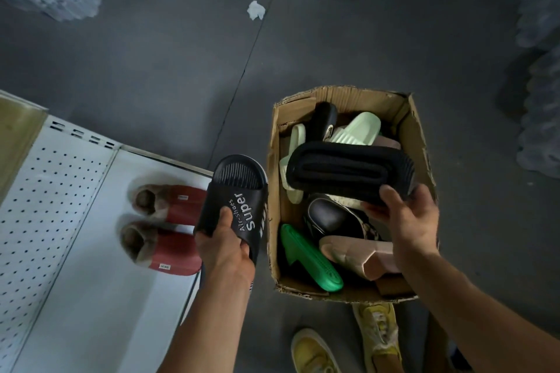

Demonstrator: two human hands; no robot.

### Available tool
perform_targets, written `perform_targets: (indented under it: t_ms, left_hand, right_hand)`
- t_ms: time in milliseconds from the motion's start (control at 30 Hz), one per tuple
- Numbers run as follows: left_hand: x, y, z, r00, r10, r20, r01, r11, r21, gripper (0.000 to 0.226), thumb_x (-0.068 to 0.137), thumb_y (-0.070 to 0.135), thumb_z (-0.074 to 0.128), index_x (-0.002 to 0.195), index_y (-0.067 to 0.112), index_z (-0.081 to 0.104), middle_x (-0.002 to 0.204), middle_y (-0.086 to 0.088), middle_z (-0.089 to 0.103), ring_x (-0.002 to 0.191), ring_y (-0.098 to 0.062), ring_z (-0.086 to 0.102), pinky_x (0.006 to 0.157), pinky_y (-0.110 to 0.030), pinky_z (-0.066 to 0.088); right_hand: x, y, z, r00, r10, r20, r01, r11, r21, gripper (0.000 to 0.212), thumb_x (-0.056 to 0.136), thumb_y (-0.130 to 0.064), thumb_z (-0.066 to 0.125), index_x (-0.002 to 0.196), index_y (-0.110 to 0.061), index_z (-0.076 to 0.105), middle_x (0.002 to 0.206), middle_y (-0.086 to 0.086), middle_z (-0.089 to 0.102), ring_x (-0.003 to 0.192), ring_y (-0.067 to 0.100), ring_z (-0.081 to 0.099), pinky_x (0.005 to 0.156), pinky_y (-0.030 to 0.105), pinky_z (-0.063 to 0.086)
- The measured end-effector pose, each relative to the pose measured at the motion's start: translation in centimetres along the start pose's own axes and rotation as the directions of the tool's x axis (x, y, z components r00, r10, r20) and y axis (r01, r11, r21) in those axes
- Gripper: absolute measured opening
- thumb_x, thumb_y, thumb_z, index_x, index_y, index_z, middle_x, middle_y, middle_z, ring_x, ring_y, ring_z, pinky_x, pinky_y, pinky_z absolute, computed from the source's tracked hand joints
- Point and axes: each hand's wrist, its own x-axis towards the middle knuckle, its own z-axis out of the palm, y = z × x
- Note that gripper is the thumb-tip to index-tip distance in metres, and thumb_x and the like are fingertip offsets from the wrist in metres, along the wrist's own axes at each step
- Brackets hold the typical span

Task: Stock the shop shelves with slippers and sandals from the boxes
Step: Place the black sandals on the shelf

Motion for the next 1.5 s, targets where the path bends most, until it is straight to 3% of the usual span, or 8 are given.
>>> perform_targets:
  t_ms: [167, 367, 533, 633, 700, 833, 1167, 1500]
  left_hand:
    - [-0.7, -0.6, -0.5, 0.978, -0.098, 0.186, 0.093, 0.995, 0.036, 0.065, 0.075, 0.032, 0.080, 0.132, 0.019, 0.050, 0.109, -0.009, 0.073, 0.091, -0.022, 0.073, 0.069, -0.032, 0.055]
    - [-3.1, 0.1, 1.8, 0.928, -0.161, 0.337, 0.133, 0.986, 0.104, 0.107, 0.040, 0.047, 0.095, 0.131, 0.011, 0.050, 0.112, -0.015, 0.071, 0.096, -0.030, 0.071, 0.078, -0.046, 0.060]
    - [-3.1, 0.6, 1.4, 0.924, -0.127, 0.362, 0.078, 0.986, 0.146, 0.067, 0.062, 0.009, 0.085, 0.123, 0.017, 0.059, 0.113, -0.016, 0.071, 0.097, -0.036, 0.070, 0.084, -0.055, 0.056]
    - [-2.9, 0.9, 0.6, 0.872, -0.140, 0.469, 0.090, 0.988, 0.127, 0.051, 0.077, 0.006, 0.074, 0.124, 0.019, 0.062, 0.116, -0.012, 0.070, 0.105, -0.033, 0.068, 0.082, -0.045, 0.056]
    - [-3.2, 1.2, 0.2, 0.835, -0.190, 0.517, 0.153, 0.982, 0.113, 0.048, 0.078, 0.011, 0.072, 0.125, 0.018, 0.063, 0.118, -0.013, 0.070, 0.109, -0.033, 0.066, 0.087, -0.047, 0.054]
    - [-4.3, 1.0, -0.4, 0.765, -0.240, 0.597, 0.200, 0.971, 0.133, 0.051, 0.077, 0.018, 0.069, 0.127, 0.012, 0.061, 0.118, -0.014, 0.070, 0.107, -0.031, 0.068, 0.084, -0.043, 0.055]
    - [-5.1, 2.1, -3.0, 0.800, -0.234, 0.552, 0.016, 0.929, 0.370, 0.045, 0.070, 0.018, 0.075, 0.114, 0.016, 0.069, 0.109, -0.005, 0.074, 0.105, -0.024, 0.068, 0.078, -0.036, 0.053]
    - [-7.2, 4.2, -7.0, 0.810, -0.225, 0.541, 0.036, 0.941, 0.337, 0.042, 0.075, 0.006, 0.072, 0.117, 0.009, 0.065, 0.109, -0.014, 0.073, 0.104, -0.031, 0.068, 0.084, -0.042, 0.053]
  right_hand:
    - [-3.5, 1.5, 0.9, 0.881, -0.345, 0.322, 0.450, 0.820, -0.353, 0.029, 0.087, -0.012, 0.067, 0.088, -0.030, 0.045, 0.082, -0.006, 0.060, 0.076, 0.004, 0.061, 0.066, 0.017, 0.049]
    - [-6.0, 2.8, 2.2, 0.602, -0.430, 0.672, 0.767, 0.545, -0.338, 0.058, 0.068, 0.018, 0.064, 0.106, -0.022, 0.048, 0.139, 0.006, 0.047, 0.126, 0.008, 0.047, 0.095, 0.022, 0.047]
    - [-6.8, 2.8, 2.5, 0.558, -0.406, 0.724, 0.801, 0.493, -0.341, 0.058, 0.071, 0.015, 0.061, 0.111, -0.023, 0.043, 0.148, 0.005, 0.034, 0.128, 0.009, 0.042, 0.093, 0.029, 0.051]
    - [-6.0, 3.4, 2.1, 0.743, -0.277, 0.610, 0.620, 0.629, -0.469, 0.077, 0.081, -0.005, 0.069, 0.139, -0.028, 0.025, 0.152, 0.001, 0.024, 0.137, 0.011, 0.032, 0.109, 0.025, 0.036]
    - [-5.8, 3.7, 2.3, 0.846, 0.039, 0.531, 0.226, 0.876, -0.425, 0.084, 0.075, -0.017, 0.076, 0.143, -0.020, 0.027, 0.141, 0.004, 0.046, 0.129, 0.016, 0.047, 0.101, 0.029, 0.045]
    - [-7.2, 3.5, 3.7, 0.656, 0.396, 0.642, -0.075, 0.881, -0.467, 0.036, 0.077, 0.008, 0.072, 0.100, -0.018, 0.062, 0.070, -0.007, 0.071, 0.068, 0.001, 0.065, 0.060, 0.013, 0.050]
    - [-6.7, 2.5, 1.7, 0.954, 0.148, 0.261, -0.049, 0.935, -0.352, 0.014, 0.092, 0.002, 0.055, 0.101, -0.006, 0.063, 0.086, 0.003, 0.067, 0.089, 0.023, 0.063, 0.079, 0.026, 0.051]
    - [-6.8, -2.9, -0.7, 0.923, 0.347, 0.165, -0.338, 0.938, -0.082, 0.030, 0.095, -0.004, 0.052, 0.125, -0.005, 0.059, 0.117, 0.022, 0.064, 0.110, 0.038, 0.060, 0.097, 0.052, 0.047]
